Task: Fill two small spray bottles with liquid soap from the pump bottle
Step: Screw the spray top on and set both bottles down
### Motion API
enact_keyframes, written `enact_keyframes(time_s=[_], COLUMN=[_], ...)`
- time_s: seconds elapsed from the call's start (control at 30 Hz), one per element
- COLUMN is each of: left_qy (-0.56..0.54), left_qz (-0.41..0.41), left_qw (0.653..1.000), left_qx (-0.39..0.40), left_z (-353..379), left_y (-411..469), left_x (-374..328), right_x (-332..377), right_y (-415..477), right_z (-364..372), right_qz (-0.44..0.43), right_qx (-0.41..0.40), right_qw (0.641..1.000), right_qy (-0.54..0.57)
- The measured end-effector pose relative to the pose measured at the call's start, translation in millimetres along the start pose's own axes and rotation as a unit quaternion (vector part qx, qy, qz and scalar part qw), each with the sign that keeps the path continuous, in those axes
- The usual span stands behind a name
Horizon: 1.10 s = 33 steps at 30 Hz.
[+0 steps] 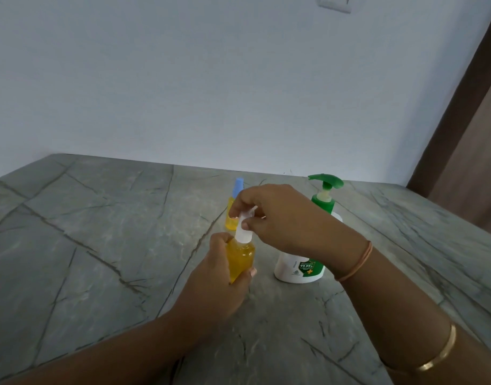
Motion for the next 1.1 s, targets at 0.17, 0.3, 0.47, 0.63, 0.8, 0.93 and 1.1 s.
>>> enact_keyframes(time_s=[0.17, 0.3, 0.47, 0.63, 0.8, 0.93, 1.1], left_qy=[0.0, 0.006, 0.004, 0.011, 0.018, 0.01, 0.004], left_qz=[-0.001, 0.001, 0.002, -0.02, -0.015, -0.005, -0.009], left_qw=[1.0, 1.0, 1.0, 1.0, 1.0, 1.0, 1.0], left_qx=[0.008, 0.005, 0.006, 0.011, 0.014, 0.011, 0.01], left_z=[1.9, 1.8, 2.4, 4.7, 3.2, 3.8, 4.9], left_y=[0.1, 1.1, 1.5, 2.1, 1.7, 2.1, 3.4], left_x=[-0.2, -0.7, 0.5, 3.2, 1.5, 2.9, 4.0], right_x=[-6.7, -6.3, -2.9, -9.8, -16.7, -12.1, -14.4], right_y=[3.6, 2.9, -1.8, 2.3, 4.1, -0.6, 4.8], right_z=[-1.8, -0.1, 8.4, 6.6, 12.5, 12.8, 4.6], right_qz=[0.052, 0.06, 0.024, 0.038, 0.075, 0.023, 0.012], right_qx=[-0.033, -0.047, 0.033, -0.004, -0.016, 0.044, 0.011], right_qw=[0.998, 0.996, 0.998, 0.998, 0.997, 0.994, 0.998], right_qy=[-0.032, -0.039, 0.046, 0.041, 0.011, 0.094, 0.056])
Point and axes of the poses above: each hand's wrist, its own y-axis towards the middle knuckle, its own z-axis out of the palm, x = y × z, the point moved 8 cm from there along y, towards the middle knuckle, and after that the axes turned 8 degrees about x, right-handed, at the moved point
